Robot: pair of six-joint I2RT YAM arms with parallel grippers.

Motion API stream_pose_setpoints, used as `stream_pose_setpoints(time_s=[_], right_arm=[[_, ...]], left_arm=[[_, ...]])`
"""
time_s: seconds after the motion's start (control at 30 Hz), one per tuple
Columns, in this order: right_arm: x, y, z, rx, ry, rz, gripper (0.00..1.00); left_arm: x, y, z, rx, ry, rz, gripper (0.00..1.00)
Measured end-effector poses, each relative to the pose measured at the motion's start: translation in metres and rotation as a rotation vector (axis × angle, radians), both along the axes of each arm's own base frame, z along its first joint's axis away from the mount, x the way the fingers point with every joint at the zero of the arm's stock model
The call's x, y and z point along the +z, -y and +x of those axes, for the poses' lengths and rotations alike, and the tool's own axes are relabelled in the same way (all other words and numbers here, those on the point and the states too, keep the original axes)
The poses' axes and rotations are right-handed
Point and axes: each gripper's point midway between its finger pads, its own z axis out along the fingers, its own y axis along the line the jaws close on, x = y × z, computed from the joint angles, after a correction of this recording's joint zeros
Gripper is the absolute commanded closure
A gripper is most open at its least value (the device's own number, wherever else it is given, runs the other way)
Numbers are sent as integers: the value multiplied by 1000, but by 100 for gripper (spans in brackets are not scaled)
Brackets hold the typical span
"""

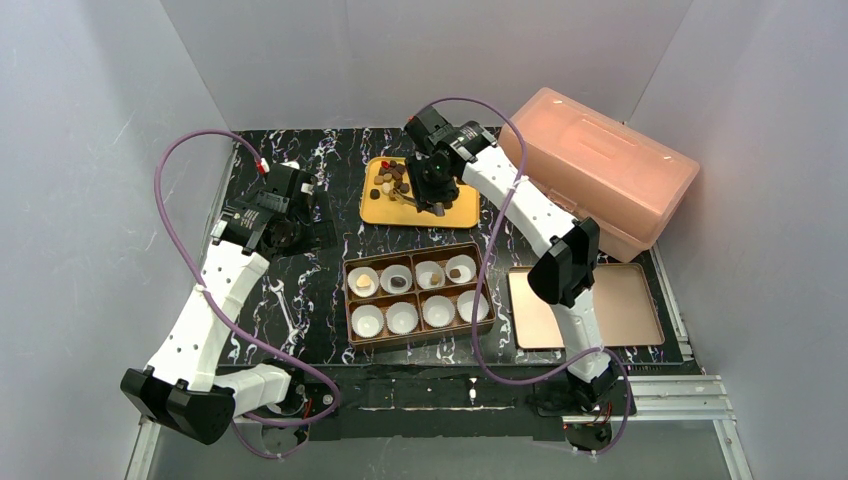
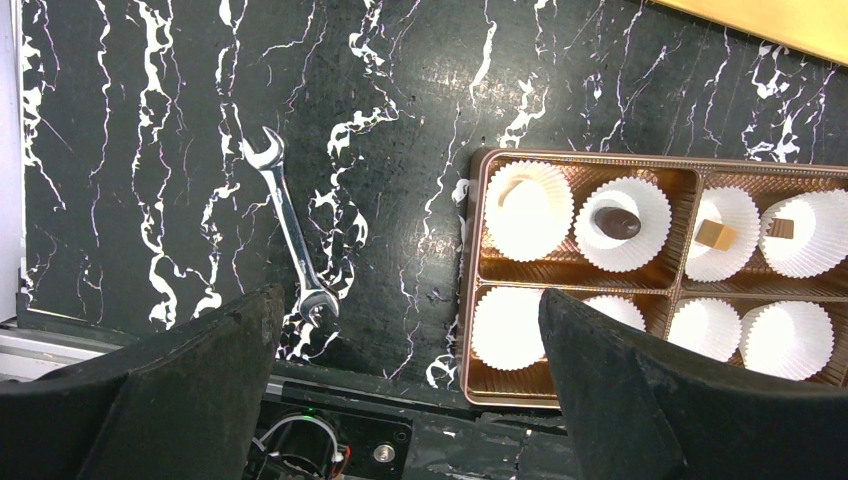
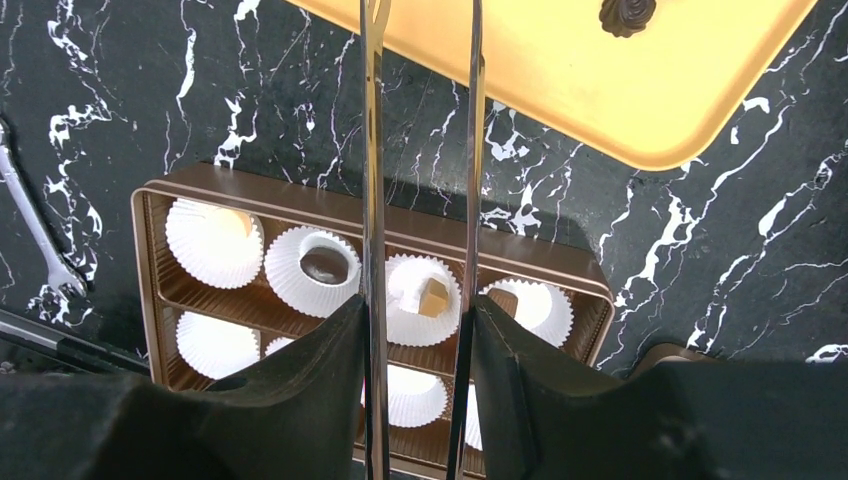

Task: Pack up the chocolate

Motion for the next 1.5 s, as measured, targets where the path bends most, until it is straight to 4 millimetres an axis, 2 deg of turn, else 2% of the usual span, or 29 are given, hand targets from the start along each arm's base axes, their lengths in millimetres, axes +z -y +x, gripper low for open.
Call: stream_pose_setpoints(time_s=[0.5, 0.83, 1.27, 1.5], right_arm=[[-34, -15, 12, 8, -37, -17, 52], [-50, -24, 22, 8, -36, -18, 52], [-52, -29, 33, 0, 1, -13, 52], [-61, -32, 38, 11, 5, -21, 52]], left_arm=[[0, -1, 0, 3, -1, 1, 0], [0, -1, 0, 3, -2, 1, 0], [-1, -2, -1, 4, -5, 3, 0], [-1, -2, -1, 5, -5, 3, 1]])
